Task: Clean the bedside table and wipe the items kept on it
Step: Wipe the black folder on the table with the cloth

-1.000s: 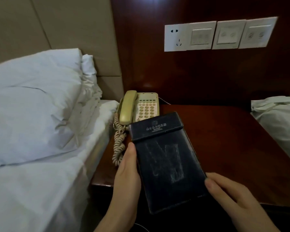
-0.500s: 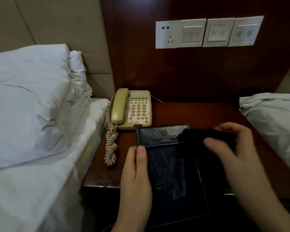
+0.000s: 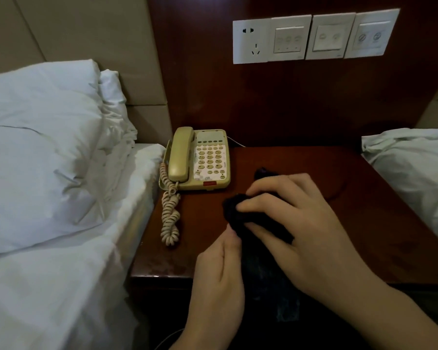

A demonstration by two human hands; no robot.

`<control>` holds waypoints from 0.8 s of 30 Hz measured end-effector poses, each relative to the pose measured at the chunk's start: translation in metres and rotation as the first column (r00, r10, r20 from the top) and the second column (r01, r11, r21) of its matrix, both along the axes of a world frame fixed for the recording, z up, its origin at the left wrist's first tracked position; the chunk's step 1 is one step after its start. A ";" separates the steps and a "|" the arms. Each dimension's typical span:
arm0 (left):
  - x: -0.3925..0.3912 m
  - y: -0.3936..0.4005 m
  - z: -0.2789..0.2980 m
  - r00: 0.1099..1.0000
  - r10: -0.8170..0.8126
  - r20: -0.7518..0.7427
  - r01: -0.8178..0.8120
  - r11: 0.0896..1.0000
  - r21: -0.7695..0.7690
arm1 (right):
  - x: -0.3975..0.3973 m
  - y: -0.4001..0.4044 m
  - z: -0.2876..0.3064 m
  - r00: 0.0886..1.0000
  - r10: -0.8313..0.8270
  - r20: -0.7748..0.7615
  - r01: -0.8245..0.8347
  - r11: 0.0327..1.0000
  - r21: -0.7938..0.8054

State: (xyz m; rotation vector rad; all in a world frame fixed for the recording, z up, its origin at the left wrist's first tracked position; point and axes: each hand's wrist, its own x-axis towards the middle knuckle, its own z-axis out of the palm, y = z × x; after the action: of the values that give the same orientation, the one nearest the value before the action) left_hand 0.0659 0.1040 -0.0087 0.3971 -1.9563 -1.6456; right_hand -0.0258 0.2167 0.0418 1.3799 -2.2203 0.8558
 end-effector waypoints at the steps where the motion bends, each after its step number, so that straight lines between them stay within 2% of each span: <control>1: 0.001 0.000 -0.001 1.000 0.007 -0.011 -0.006 1.000 0.003 | 0.000 -0.001 0.003 1.000 0.016 0.004 -0.016 1.000 0.008; 3: 0.003 -0.002 -0.001 1.000 0.020 -0.019 -0.021 1.000 -0.022 | -0.002 0.005 0.007 1.000 0.000 0.027 -0.001 1.000 0.025; 8: 0.005 -0.011 0.001 0.995 0.092 -0.033 -0.092 0.996 -0.015 | -0.024 0.037 0.003 0.980 -0.191 0.065 0.185 0.979 0.087; 12: 0.000 0.000 0.000 0.998 0.068 -0.016 -0.070 0.988 -0.136 | -0.007 0.011 0.000 0.994 -0.103 0.027 0.102 0.994 0.049; 14: 0.000 0.002 0.001 0.994 0.098 -0.057 -0.106 0.983 -0.153 | -0.007 0.012 0.004 0.997 -0.074 0.023 0.073 0.996 0.042; 17: 0.003 -0.002 0.006 0.984 0.144 -0.105 -0.154 0.983 -0.095 | -0.021 0.031 0.006 0.987 -0.159 0.040 0.157 0.987 0.035; 20: 0.000 0.001 0.002 0.989 0.127 -0.071 -0.133 0.987 -0.092 | -0.017 0.026 0.003 0.976 -0.216 0.021 0.215 0.976 0.031; 24: -0.004 0.010 -0.007 0.990 0.125 -0.063 -0.136 0.961 -0.239 | 0.002 0.004 0.004 0.997 -0.074 0.020 0.074 0.997 0.019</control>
State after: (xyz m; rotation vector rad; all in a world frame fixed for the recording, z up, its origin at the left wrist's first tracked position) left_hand 0.0616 0.1142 -0.0159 0.3790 -2.0204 -1.3024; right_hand -0.0233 0.2203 0.0453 1.2940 -2.2851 0.8293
